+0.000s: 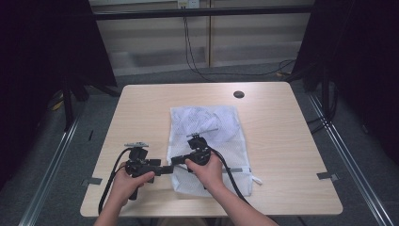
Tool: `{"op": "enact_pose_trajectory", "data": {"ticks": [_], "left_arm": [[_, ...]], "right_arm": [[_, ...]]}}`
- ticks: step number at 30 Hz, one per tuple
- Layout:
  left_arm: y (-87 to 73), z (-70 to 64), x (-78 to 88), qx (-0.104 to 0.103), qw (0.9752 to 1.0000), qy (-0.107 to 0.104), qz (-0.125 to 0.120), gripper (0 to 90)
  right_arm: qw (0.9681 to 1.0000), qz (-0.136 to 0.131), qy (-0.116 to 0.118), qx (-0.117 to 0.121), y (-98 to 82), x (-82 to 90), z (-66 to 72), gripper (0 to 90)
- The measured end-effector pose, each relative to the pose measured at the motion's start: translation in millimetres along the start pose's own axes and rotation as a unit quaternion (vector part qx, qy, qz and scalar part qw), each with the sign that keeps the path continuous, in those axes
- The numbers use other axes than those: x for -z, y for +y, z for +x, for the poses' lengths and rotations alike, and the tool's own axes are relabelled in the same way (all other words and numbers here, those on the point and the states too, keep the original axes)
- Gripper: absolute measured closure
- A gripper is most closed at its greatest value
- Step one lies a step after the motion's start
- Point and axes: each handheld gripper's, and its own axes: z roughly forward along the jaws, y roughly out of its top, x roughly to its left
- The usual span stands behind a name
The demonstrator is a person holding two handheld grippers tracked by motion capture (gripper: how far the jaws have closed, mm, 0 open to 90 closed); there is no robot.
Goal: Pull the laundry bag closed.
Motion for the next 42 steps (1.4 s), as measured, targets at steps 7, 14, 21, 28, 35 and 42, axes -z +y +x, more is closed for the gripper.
{"op": "enact_pose_trajectory", "data": {"ticks": [7, 14, 21, 28, 35, 42], "left_arm": [[-0.2, -0.9, -6.1, 0.010, 0.9997, -0.019, 0.010, 24.8], [-0.1, -3.7, -10.3, 0.001, 0.9997, -0.020, 0.010, 35.4], [-0.9, -6.9, -17.6, 0.008, 0.9991, -0.033, 0.026, 41.7], [1.0, -7.7, -21.4, 0.017, 0.9982, -0.042, 0.040, 59.3], [1.6, -8.8, -22.4, 0.017, 0.9979, -0.051, 0.036, 72.6], [2.0, -8.1, -21.8, 0.018, 0.9981, -0.050, 0.031, 81.2]], "right_arm": [[1.0000, -0.002, 0.001, 0.003, 1.2, 0.7, 1.9, 86.9], [1.0000, -0.004, 0.001, 0.004, 2.2, 1.6, 3.5, 87.0], [1.0000, -0.008, 0.000, 0.005, 2.5, 2.3, 4.4, 86.9], [1.0000, -0.007, 0.000, 0.005, 2.4, 2.8, 5.8, 86.9], [0.9999, -0.010, 0.003, 0.004, 2.6, 3.5, 5.8, 86.9], [0.9999, -0.011, 0.006, 0.003, 2.3, 3.4, 6.4, 87.0]]}}
